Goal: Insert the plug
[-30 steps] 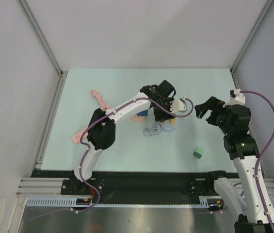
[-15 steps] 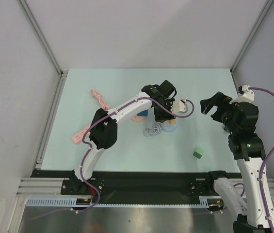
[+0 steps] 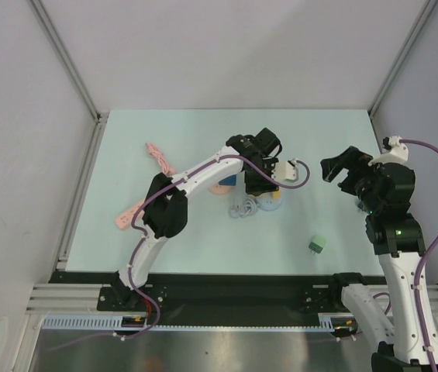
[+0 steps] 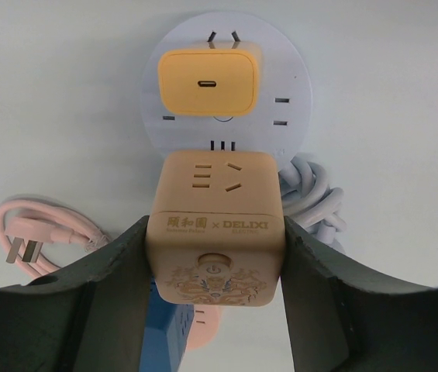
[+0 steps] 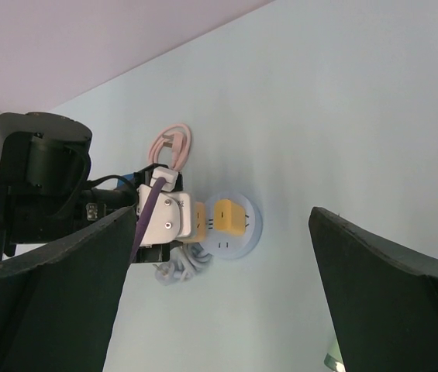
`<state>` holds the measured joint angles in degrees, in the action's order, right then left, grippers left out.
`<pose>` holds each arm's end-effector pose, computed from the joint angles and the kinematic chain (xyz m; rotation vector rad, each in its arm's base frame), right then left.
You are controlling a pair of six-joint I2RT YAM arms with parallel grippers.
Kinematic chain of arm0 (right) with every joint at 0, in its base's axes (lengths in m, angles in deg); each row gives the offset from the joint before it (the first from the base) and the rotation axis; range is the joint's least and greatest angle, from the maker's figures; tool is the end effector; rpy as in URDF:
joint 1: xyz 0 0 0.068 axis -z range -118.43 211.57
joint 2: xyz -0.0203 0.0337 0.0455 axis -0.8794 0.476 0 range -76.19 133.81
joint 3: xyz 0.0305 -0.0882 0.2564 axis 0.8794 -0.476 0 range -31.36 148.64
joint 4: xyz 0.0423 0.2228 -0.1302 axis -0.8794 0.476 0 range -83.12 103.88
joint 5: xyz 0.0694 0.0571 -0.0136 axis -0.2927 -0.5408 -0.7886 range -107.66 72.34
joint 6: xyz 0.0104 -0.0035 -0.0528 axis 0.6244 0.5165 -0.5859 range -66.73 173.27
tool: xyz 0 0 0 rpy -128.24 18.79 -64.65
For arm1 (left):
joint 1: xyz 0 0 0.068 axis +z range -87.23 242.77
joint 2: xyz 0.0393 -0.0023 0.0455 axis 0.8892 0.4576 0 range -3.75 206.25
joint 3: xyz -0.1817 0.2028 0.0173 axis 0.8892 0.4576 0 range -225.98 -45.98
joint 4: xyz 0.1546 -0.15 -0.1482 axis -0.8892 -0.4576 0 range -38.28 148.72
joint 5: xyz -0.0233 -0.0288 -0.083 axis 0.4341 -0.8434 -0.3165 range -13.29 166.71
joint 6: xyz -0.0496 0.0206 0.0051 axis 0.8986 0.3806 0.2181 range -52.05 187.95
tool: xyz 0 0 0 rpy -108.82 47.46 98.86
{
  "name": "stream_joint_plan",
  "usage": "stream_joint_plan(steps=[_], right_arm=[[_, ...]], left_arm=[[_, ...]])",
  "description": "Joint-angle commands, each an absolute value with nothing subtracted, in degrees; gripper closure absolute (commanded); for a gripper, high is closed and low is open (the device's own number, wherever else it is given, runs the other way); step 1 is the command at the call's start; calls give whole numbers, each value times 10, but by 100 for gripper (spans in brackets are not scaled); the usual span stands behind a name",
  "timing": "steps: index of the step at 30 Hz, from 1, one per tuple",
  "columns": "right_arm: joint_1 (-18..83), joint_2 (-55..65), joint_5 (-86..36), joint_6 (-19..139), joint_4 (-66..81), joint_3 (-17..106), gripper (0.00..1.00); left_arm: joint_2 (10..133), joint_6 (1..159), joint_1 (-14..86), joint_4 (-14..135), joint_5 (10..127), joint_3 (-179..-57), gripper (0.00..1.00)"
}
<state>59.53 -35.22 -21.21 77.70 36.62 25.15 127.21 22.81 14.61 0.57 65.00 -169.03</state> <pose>0.1466 0.0075 0.3832 0.3125 1.8081 0.3825 0.3203 -0.3685 0.2390 2.0148 1.8210 -0.2934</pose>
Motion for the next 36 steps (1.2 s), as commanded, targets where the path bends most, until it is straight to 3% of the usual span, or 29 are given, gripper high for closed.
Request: stream_joint_plan(steps=[1, 36], right_arm=[[599, -359, -224, 783, 352, 254, 0], [583, -362, -199, 778, 362, 273, 0]], left_arm=[[1270, 215, 146, -22, 649, -1717, 100], [1352, 229, 127, -36, 674, -1778, 100]])
